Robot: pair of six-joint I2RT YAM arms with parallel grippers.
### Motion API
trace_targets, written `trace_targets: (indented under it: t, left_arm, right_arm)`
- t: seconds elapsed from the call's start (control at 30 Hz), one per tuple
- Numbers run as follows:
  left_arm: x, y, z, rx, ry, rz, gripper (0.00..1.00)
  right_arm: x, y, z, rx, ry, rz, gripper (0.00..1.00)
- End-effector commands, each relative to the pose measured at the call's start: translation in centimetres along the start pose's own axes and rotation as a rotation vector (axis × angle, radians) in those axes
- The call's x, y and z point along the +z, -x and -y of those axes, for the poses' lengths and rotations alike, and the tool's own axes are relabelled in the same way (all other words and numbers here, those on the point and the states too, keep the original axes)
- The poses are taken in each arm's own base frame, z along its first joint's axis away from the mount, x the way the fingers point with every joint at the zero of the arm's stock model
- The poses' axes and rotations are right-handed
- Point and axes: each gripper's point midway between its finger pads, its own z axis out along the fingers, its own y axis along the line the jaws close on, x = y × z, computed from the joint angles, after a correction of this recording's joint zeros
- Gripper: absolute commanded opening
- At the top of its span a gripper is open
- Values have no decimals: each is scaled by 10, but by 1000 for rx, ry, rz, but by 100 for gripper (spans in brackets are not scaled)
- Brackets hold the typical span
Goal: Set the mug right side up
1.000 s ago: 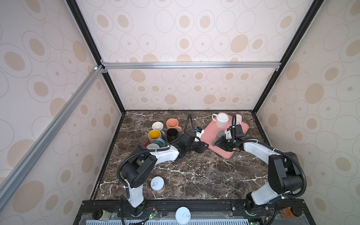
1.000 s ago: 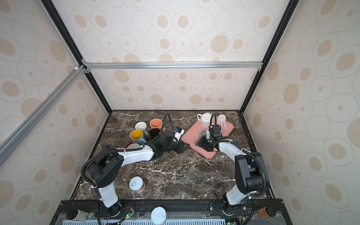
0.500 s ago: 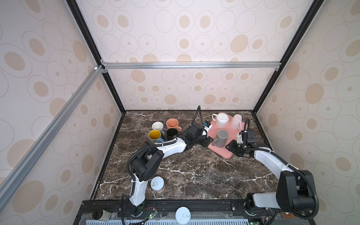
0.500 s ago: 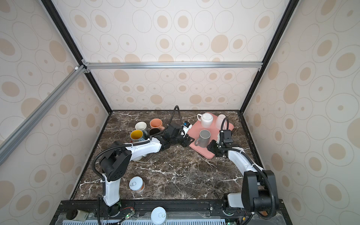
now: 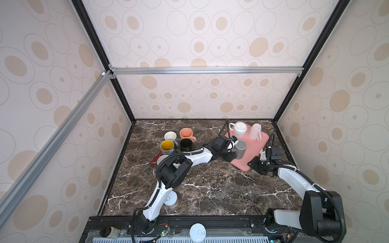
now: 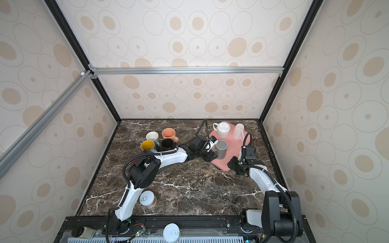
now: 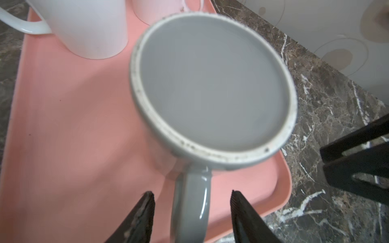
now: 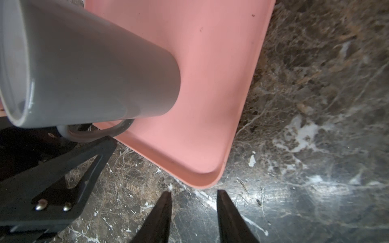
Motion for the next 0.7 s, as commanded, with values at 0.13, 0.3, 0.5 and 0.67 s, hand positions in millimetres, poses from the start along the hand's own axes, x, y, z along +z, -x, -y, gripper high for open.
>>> trace_targets:
  t: [0.13,0.3,0.5,0.67]
  left_arm:
    - [8,14,-5,51,34,-27,42]
    - [-1,24,-2,73,38,6,0]
    - [-29,41,4,97,50,96,0]
    - [-53,55,7,107,73,161,0]
  right_arm:
    - [5,1,0,-1,1,-15,39]
    - [6,-3,2,12,9,-20,39]
    - [2,-2,-1,19,22,-4,40]
    - [-1,-2,-7,37,59,10,40]
